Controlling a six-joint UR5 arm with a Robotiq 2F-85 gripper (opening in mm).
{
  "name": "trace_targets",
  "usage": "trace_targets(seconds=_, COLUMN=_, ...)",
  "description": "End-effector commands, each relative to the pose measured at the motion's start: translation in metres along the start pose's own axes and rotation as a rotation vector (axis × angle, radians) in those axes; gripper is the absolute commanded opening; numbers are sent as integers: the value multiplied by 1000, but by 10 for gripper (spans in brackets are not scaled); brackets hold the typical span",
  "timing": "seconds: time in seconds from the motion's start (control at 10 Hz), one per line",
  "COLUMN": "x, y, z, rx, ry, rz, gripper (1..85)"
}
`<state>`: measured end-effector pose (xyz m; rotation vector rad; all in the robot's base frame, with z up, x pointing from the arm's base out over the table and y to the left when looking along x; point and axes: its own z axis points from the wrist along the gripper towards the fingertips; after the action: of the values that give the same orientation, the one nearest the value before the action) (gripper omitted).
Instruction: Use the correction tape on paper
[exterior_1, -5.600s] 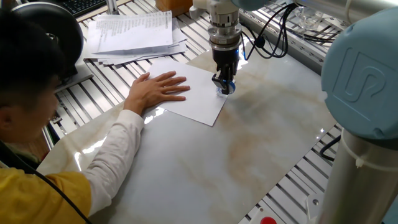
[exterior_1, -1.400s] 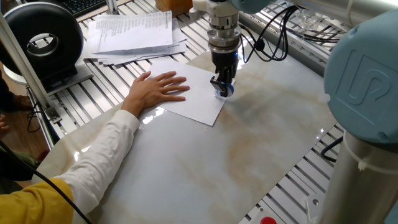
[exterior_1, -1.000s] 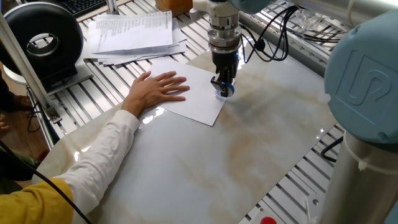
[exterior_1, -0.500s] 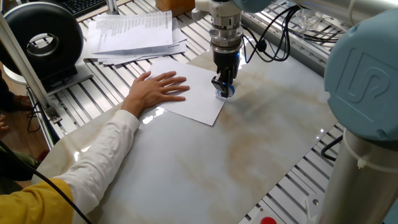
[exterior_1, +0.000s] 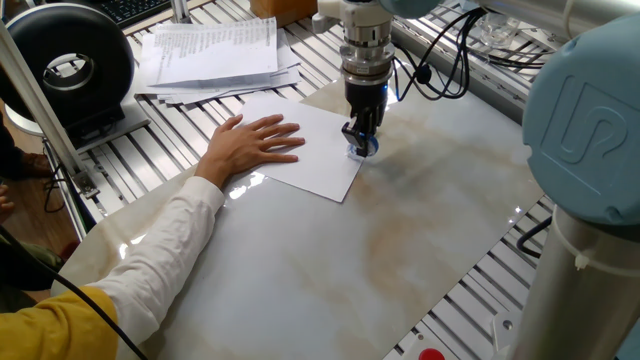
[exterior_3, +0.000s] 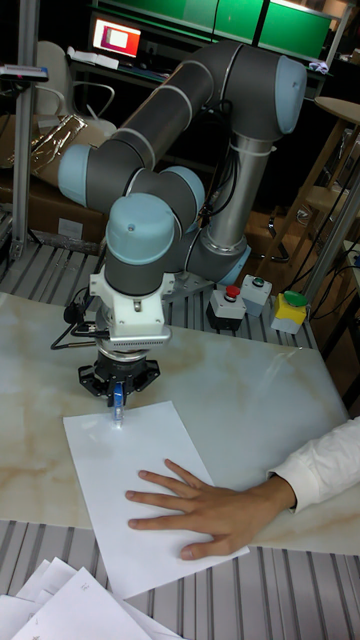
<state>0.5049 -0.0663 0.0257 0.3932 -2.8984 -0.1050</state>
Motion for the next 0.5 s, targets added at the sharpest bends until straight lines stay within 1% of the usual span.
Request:
trace_targets(seconds=0.0, x=0, y=2, z=0, rx=-9, ry=-5, rz=8, gripper=17)
trace_targets(seconds=0.4, x=3, y=2, z=0, rx=-13, ry=3, rz=13, gripper=17)
